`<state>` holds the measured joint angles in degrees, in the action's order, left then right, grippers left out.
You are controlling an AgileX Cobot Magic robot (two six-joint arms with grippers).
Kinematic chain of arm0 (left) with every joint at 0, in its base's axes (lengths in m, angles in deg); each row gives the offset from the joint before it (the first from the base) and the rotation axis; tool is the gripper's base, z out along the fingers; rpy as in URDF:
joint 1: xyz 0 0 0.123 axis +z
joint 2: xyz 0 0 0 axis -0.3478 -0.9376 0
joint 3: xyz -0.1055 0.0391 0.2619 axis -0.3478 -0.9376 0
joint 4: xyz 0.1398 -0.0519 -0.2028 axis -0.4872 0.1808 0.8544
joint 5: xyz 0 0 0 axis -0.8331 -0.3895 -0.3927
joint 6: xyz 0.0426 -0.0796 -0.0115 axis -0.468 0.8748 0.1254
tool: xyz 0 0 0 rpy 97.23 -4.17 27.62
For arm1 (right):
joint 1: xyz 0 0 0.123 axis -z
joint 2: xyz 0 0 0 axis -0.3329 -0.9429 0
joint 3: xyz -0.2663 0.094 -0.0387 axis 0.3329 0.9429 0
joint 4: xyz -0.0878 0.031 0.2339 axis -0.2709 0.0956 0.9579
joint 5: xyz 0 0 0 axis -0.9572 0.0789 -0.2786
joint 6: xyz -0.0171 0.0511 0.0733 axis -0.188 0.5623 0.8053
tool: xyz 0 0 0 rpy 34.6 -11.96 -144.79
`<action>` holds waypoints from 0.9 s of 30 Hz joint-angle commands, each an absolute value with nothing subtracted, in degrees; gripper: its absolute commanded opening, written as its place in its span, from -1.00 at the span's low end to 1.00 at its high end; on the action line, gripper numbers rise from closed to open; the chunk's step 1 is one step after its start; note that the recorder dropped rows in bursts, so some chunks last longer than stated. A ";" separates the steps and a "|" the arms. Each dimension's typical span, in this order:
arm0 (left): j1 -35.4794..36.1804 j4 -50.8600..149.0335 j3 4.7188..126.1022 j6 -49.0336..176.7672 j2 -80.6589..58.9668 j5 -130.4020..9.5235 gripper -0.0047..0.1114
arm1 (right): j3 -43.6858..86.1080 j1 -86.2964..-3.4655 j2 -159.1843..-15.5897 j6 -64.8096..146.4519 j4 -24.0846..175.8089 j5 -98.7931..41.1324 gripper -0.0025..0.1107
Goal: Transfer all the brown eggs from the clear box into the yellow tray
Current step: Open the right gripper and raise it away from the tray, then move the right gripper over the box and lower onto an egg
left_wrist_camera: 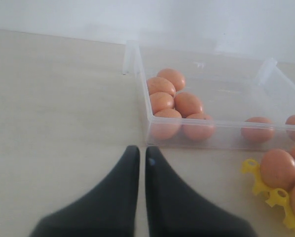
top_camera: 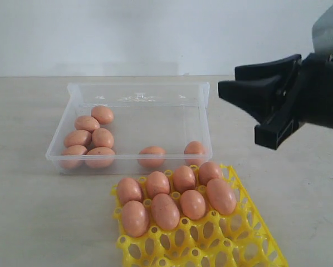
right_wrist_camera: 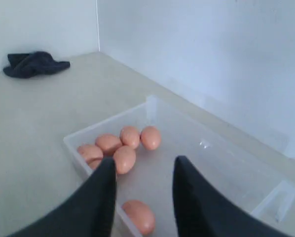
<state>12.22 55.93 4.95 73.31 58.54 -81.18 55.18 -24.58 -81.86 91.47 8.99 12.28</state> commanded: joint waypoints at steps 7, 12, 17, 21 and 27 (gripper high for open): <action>12.09 55.69 4.72 73.07 58.30 -80.75 -0.85 | 40.22 -24.97 -85.07 92.67 7.88 8.72 -0.96; 12.09 55.69 4.72 73.07 58.30 -80.75 -0.85 | 30.60 -30.96 -90.25 101.19 1.74 -4.35 -0.96; 12.09 55.69 4.72 73.07 58.30 -80.75 -0.85 | 22.64 -41.12 -96.76 123.16 -24.08 -11.02 -0.96; 12.09 55.69 4.72 73.07 58.30 -80.75 -0.85 | 20.35 -48.05 -102.18 124.26 -24.08 -11.46 -0.96; 12.09 55.69 4.72 73.07 58.30 -80.75 -0.85 | 20.35 -53.82 -108.80 122.87 -24.08 -17.45 -0.96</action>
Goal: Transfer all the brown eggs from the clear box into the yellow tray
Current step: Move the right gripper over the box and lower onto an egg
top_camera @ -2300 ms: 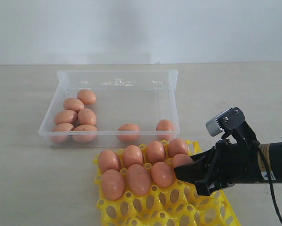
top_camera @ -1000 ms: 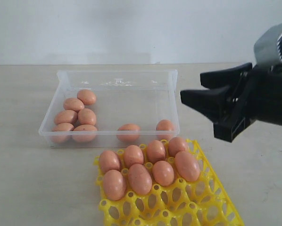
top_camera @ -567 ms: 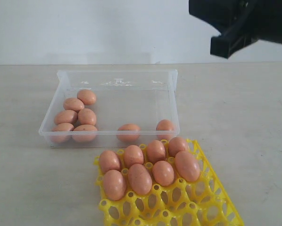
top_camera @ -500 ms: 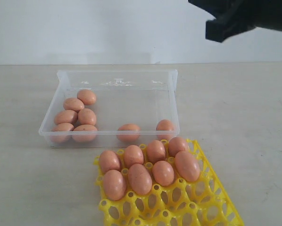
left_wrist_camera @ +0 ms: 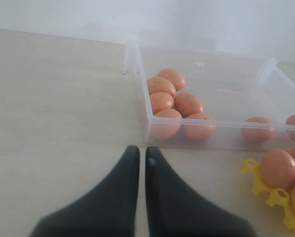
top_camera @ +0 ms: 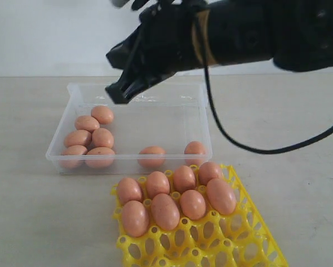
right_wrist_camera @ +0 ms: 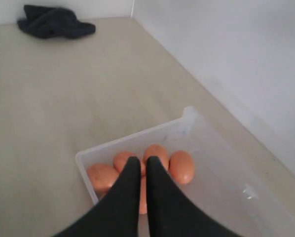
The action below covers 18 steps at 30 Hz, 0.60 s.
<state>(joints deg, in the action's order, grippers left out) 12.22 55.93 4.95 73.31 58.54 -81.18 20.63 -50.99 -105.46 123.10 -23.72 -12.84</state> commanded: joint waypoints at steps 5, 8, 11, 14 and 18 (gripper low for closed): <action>12.09 55.69 4.72 73.07 58.30 -80.75 -0.85 | 20.35 -56.12 -111.47 109.08 -24.08 -25.69 -0.96; 12.09 55.69 4.72 73.07 58.30 -80.75 -0.85 | 20.35 -58.55 -111.47 93.32 -24.08 -42.26 -0.96; 12.09 55.69 4.72 73.07 58.30 -80.75 -0.85 | 20.18 -60.99 -111.47 83.51 -24.08 -59.39 -0.96; 12.09 55.69 4.72 73.07 58.30 -80.75 -0.85 | 17.98 -61.10 -111.35 89.91 -23.80 -61.57 -0.96; 12.09 55.69 4.72 73.07 58.30 -80.75 -0.85 | 13.12 -60.55 -111.35 82.47 -4.03 -59.36 -0.96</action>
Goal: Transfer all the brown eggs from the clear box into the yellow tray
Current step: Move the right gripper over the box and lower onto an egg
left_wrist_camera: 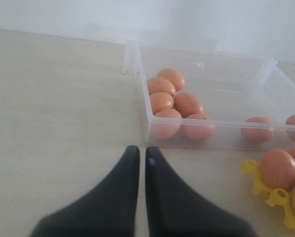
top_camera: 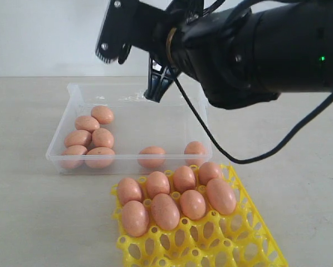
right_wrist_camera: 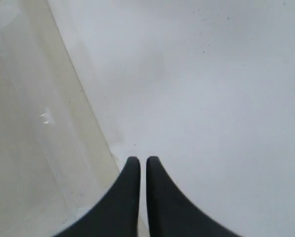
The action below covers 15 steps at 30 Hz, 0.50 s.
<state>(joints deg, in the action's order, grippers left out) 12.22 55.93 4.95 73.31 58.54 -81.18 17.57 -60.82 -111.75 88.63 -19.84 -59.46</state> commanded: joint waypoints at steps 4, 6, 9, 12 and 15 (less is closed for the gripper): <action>12.09 55.69 4.72 73.07 58.30 -80.75 -0.85 | 3.72 -57.90 -113.34 60.24 25.23 -65.37 -0.96; 12.09 55.69 4.72 73.07 58.30 -80.75 -0.85 | -1.51 -55.89 -115.05 51.09 36.64 -71.17 -0.96; 12.09 55.69 4.72 73.07 58.30 -80.75 -0.85 | -9.47 -52.44 -119.18 38.27 55.25 -82.96 -0.96; 12.09 55.69 4.72 73.07 58.30 -80.75 -0.85 | -14.40 -50.50 -123.29 30.82 67.82 -92.09 -0.96; 12.09 55.69 4.72 73.07 58.30 -80.75 -0.85 | -16.76 -49.93 -126.19 26.82 76.23 -93.50 -0.96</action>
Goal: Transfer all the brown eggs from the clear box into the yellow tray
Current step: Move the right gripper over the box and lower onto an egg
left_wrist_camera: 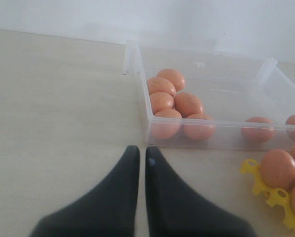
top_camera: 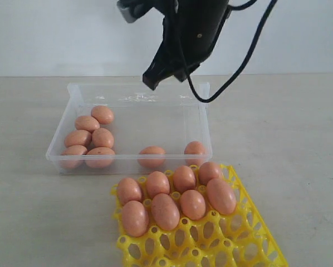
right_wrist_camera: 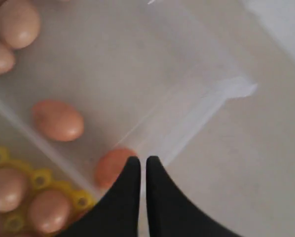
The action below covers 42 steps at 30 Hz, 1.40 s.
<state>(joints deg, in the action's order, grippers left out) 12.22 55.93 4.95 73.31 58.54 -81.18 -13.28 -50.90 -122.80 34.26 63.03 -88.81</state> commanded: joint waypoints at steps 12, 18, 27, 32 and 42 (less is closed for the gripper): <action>12.09 55.69 4.72 73.07 58.30 -80.75 -0.85 | -17.97 -49.93 -136.05 15.16 96.20 -80.27 -0.72; 12.09 55.69 4.72 73.07 58.30 -80.75 -0.85 | -17.97 -49.93 -139.60 15.67 104.80 -71.46 -0.02; 12.09 55.69 4.72 73.07 58.30 -80.75 -0.85 | -17.97 -51.09 -147.87 18.64 108.36 -53.24 -0.03; 12.09 55.69 4.72 73.07 58.30 -80.75 -0.85 | -17.97 -50.99 -151.21 18.64 108.36 -46.72 -0.03; 12.09 55.69 4.72 73.07 58.30 -80.75 -0.85 | -17.97 -50.99 -152.41 17.87 108.07 -50.22 -0.03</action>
<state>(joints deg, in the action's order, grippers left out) 12.22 55.93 4.95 73.31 58.54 -81.18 -17.71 -50.98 -152.23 18.50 108.50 -48.45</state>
